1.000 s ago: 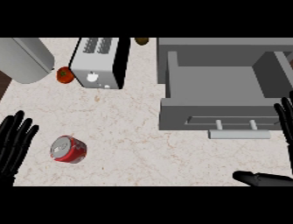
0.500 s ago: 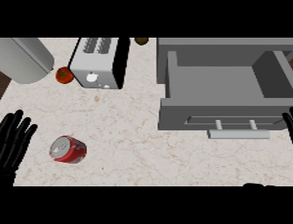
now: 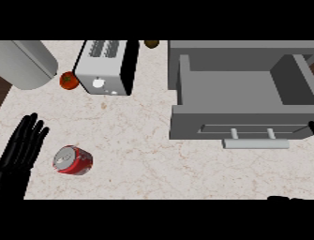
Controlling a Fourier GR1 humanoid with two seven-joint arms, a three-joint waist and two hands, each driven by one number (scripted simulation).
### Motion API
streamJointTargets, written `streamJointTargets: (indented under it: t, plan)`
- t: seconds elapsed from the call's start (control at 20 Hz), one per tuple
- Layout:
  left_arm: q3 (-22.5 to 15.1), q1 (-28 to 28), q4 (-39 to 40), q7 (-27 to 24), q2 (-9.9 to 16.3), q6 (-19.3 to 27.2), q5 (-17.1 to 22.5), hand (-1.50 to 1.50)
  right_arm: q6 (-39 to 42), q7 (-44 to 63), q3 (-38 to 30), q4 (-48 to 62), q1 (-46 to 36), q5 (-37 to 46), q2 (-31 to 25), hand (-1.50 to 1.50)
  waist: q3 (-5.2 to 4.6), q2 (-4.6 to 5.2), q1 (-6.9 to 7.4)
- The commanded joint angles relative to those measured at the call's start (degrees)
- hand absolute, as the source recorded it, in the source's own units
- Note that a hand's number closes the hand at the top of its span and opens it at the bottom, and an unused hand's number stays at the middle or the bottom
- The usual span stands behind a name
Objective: Pick up the can, place it into the drawer and close the drawer
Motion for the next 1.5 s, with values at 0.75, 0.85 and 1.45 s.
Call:
streamJointTargets:
  t: [0.75, 0.85, 1.45]
  plan:
    - [3.4, 0.3, 16.0, -14.8, -1.8, -0.5, -3.4, -1.5, 4.3, -2.4, -3.0, -1.3, 4.1, -0.1, 2.1, -1.5, 0.0, -0.02, -0.05]
    - [5.0, 1.3, 19.5, -18.2, -1.3, -2.2, -1.5, -1.5, 0.8, 0.7, -1.5, 3.4, -4.3, 2.9, 1.9, -1.5, -0.01, 0.04, 0.27]
    - [11.1, -3.4, 38.6, -31.3, 2.2, -5.7, -1.9, -1.5, 5.1, -3.4, -3.9, 3.0, 0.3, 2.1, 1.7, -1.5, -0.01, 0.04, -0.08]
